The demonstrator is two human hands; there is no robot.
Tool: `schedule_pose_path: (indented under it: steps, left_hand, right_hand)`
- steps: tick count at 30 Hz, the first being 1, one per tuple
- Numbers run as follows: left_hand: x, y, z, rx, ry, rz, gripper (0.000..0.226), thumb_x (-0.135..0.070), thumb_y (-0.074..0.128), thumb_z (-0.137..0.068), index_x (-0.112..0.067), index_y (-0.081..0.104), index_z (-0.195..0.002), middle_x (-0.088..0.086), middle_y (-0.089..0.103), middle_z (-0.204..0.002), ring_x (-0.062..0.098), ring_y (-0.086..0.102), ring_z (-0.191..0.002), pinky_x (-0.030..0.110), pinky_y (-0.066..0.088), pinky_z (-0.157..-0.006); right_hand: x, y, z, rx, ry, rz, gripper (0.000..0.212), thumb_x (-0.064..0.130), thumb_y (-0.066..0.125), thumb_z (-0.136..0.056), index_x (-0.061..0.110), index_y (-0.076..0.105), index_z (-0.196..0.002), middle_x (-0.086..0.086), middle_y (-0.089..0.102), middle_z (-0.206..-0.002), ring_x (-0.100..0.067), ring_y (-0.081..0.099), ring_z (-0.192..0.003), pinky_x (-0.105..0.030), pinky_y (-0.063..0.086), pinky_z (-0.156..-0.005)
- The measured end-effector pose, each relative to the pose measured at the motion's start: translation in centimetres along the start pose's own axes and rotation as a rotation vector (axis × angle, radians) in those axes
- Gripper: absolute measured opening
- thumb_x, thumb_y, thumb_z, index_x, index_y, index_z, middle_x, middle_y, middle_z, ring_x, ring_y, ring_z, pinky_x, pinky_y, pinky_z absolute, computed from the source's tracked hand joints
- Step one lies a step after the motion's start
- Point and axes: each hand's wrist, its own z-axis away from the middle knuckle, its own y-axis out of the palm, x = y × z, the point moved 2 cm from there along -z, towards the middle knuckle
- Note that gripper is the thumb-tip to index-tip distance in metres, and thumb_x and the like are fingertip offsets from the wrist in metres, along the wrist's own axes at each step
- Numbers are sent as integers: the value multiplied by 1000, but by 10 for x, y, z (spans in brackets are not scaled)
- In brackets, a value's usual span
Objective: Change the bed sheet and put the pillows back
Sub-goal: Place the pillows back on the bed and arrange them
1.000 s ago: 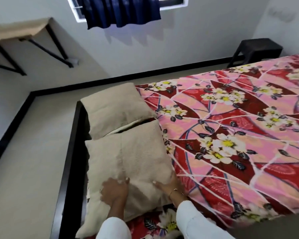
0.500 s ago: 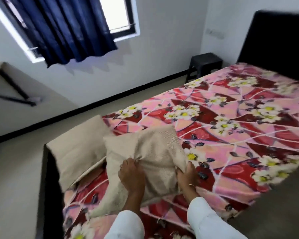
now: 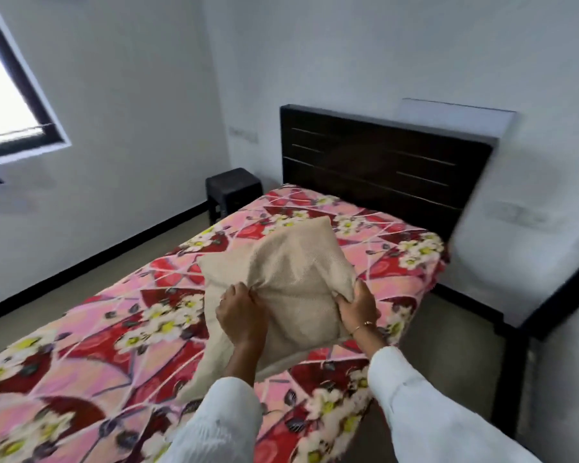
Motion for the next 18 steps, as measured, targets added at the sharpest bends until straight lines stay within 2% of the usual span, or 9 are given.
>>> schedule_pose_path:
  steps: [2,5,10,12,14,16,18]
  left_hand:
    - [-43,29,-12,31,61,19,13,-6,52,-81,-2,55,-69,17,59,-72,36,58,-68,39,42,-63]
    - [-107,81,-34,25,128,60,45,-31,22,-78,-4,57,-73,16,61,-78,35,58,-77,40,39,-71]
    - [-196,181,-80,1,146,91,56,-35,10,-73,-4,58,-76,15,61,-83,34,56,-84,41,33,-78]
    - [-229,217,-100,37,101,87,51,-32,15,-78,-4,58,-77,14,61,-84,33,56,-86,41,32,-79]
    - [-259,257,-121,69,41,77,33,-21,31,-87,-3,57,-76,14,61,-84,33,56,-85,41,32,-80]
    - [-285,294,-139,72,34,51,20,-13,45,-89,-4,57,-76,14,61,-84,33,56,-85,41,32,-81]
    - [-306,326,-151,107,15,26,24,-17,41,-90,-5,57,-76,12,62,-83,32,57,-84,40,32,-81]
  right_hand:
    - [-12,-28,-48,-17,-6,19,41,22,72,-77,0,54,-106,-20,61,-107,-36,56,-101,-48,44,-84]
    - [-32,-62,-125,-29,-4,48,43,23,71,-79,3,54,-113,-14,60,-112,-33,55,-105,-48,43,-88]
    - [-68,-95,-251,-10,10,79,42,22,68,-82,1,52,-114,-15,59,-114,-32,54,-107,-41,40,-90]
    - [-79,-104,-302,6,22,94,43,22,68,-82,2,52,-116,-14,58,-116,-32,53,-109,-40,39,-92]
    - [-91,-109,-355,51,28,97,46,20,67,-83,0,50,-121,-15,57,-120,-31,52,-112,-37,37,-93]
    - [-102,-114,-404,72,14,132,47,22,66,-83,1,49,-122,-12,57,-120,-31,53,-113,-39,39,-95]
    - [-113,-118,-447,98,3,166,45,24,65,-85,2,50,-121,-11,57,-120,-30,53,-113,-38,39,-94]
